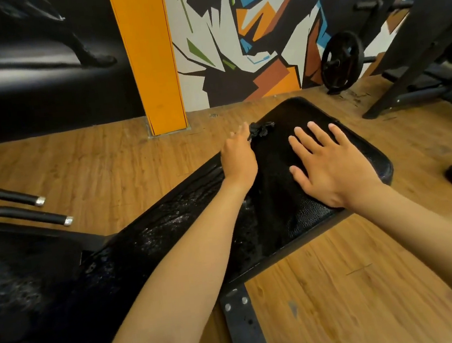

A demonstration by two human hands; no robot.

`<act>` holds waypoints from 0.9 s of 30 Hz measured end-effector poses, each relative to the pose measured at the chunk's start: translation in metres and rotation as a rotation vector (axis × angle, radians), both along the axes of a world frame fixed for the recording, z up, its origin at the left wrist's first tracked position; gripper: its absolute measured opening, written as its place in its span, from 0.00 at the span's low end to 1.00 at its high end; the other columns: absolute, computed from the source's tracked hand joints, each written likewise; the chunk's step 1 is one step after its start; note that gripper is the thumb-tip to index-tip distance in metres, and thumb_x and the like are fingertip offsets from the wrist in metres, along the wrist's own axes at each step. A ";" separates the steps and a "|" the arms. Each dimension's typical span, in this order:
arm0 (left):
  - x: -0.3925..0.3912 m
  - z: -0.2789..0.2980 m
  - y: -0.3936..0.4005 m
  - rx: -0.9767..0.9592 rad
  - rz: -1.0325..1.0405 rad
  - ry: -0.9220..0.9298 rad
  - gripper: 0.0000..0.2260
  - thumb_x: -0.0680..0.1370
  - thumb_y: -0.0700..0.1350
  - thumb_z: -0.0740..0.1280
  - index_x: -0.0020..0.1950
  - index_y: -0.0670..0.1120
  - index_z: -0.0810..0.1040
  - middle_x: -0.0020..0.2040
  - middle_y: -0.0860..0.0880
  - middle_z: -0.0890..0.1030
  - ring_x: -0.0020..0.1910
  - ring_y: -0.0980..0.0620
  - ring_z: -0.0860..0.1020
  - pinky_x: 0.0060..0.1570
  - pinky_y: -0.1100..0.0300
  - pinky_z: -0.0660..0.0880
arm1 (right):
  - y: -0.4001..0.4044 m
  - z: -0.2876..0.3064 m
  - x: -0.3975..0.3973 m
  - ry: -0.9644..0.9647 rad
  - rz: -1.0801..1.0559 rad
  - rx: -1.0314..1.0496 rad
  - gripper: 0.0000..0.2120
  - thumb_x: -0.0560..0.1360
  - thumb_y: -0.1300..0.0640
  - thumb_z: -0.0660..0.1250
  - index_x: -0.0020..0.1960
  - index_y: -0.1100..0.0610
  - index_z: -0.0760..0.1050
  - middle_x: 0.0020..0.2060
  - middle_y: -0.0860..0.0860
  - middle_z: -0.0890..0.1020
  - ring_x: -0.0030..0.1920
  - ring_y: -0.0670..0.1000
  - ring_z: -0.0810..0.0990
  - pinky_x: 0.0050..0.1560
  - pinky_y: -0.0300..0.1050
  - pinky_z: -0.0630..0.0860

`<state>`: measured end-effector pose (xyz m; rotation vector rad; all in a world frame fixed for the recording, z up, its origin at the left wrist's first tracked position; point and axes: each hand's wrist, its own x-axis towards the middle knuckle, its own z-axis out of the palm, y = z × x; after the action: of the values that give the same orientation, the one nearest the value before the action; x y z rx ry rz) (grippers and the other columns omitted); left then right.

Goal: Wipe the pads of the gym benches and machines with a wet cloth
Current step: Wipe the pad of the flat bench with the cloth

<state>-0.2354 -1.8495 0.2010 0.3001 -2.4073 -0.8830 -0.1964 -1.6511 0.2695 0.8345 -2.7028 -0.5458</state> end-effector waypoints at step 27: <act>0.133 -0.010 0.047 -0.089 -0.143 -0.091 0.22 0.85 0.36 0.61 0.79 0.45 0.68 0.76 0.43 0.72 0.75 0.42 0.71 0.70 0.41 0.72 | 0.002 0.005 0.005 -0.054 0.023 -0.004 0.30 0.84 0.44 0.42 0.83 0.55 0.49 0.83 0.54 0.52 0.83 0.56 0.46 0.82 0.56 0.46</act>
<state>-0.1028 -1.8025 0.1907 0.1376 -2.5697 -0.8368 -0.1910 -1.6493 0.2749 0.8913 -2.7382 -0.5202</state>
